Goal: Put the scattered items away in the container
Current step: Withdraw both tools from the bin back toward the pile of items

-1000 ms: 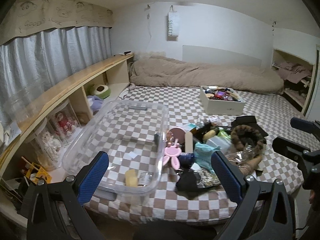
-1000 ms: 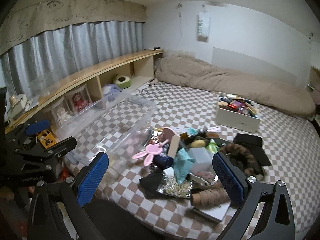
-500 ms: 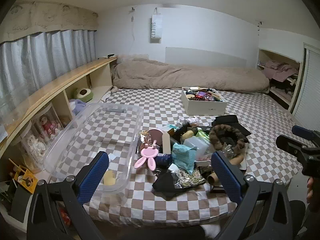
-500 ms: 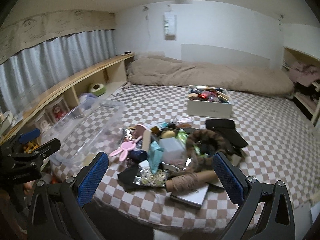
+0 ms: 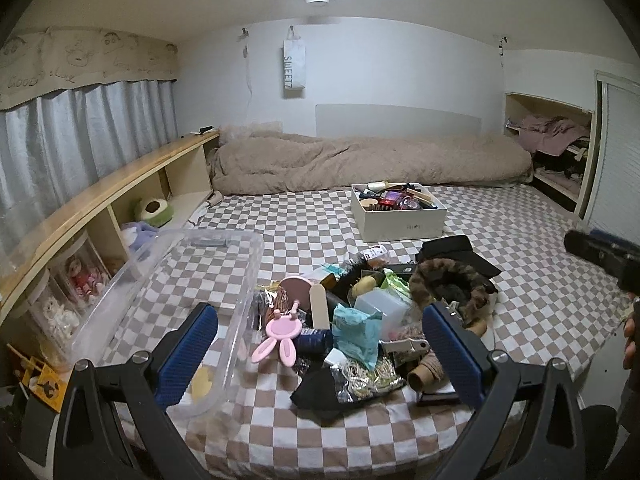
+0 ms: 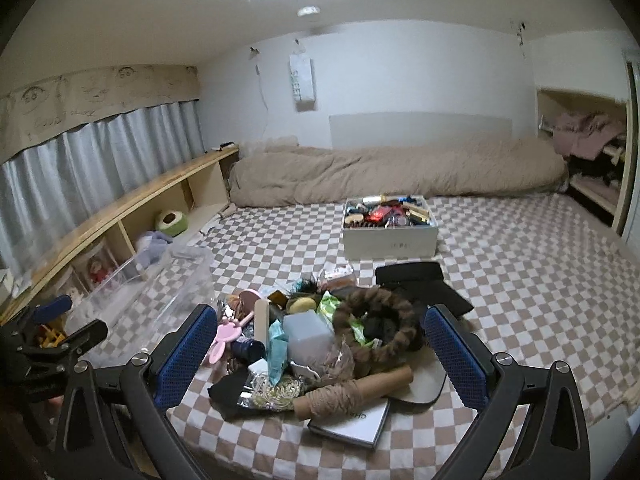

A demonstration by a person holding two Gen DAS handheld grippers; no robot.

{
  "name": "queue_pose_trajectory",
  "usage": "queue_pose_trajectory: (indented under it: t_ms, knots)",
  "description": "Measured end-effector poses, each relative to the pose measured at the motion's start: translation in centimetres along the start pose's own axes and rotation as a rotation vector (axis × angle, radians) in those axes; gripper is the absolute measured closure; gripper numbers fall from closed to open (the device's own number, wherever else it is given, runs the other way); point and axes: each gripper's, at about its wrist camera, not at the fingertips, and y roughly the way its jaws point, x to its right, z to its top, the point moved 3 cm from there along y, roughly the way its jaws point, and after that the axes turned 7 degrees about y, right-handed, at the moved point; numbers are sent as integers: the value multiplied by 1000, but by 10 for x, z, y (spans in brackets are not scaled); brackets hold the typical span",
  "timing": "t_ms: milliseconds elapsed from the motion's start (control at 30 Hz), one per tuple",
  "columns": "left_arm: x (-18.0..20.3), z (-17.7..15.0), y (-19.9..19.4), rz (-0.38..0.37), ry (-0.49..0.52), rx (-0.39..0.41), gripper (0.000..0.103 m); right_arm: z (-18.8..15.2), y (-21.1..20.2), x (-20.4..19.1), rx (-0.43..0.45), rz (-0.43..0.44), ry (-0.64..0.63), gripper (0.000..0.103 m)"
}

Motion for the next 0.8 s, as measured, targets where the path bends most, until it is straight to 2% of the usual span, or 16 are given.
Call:
queue_pose_trajectory:
  t_ms: [100,233,333,467,633,800]
  knots:
    - [3,0,11,-15,-26,21,0,-5,17,12,-13,-18,17,0]
    - [11,0,31,-48,-50,46,0,-11,36,23,24,-30,-3,0]
    - [16,-3,50,-43,-57,60,0,-12,46,28,77,-53,-22,0]
    - [17,-5,70,-22,-81,116,0,-13,63,32,97,-44,-21,0]
    - [26,-6,100,-72,-31,66,0,-13,85,34,105,-18,-37,0]
    - [25,-5,128,-82,-96,32,0,-11,104,38,142,-12,-56,0]
